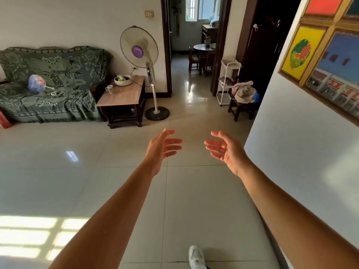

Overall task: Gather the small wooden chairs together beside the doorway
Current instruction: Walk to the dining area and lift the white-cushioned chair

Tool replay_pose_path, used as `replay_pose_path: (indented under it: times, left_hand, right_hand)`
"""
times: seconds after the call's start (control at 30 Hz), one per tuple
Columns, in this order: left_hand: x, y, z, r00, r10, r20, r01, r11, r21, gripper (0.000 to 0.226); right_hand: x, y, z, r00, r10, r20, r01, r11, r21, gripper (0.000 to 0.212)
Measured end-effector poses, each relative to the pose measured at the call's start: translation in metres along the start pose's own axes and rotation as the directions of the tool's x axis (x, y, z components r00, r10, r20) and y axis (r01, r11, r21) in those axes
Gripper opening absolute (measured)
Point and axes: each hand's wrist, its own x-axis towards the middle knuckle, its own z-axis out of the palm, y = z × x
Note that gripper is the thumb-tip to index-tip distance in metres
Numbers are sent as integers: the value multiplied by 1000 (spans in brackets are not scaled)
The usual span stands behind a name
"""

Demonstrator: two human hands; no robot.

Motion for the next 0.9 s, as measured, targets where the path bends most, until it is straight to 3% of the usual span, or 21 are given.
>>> replay_pose_path:
  times: [0.37, 0.9]
  left_hand:
    - [188, 29, 31, 999, -26, -18, 26, 999, -21, 41]
    - [480, 9, 25, 993, -117, 0, 117, 992, -42, 39]
  right_hand:
    - [189, -37, -29, 999, 34, 36, -34, 999, 7, 26]
    - [467, -36, -36, 991, 114, -70, -111, 993, 36, 21]
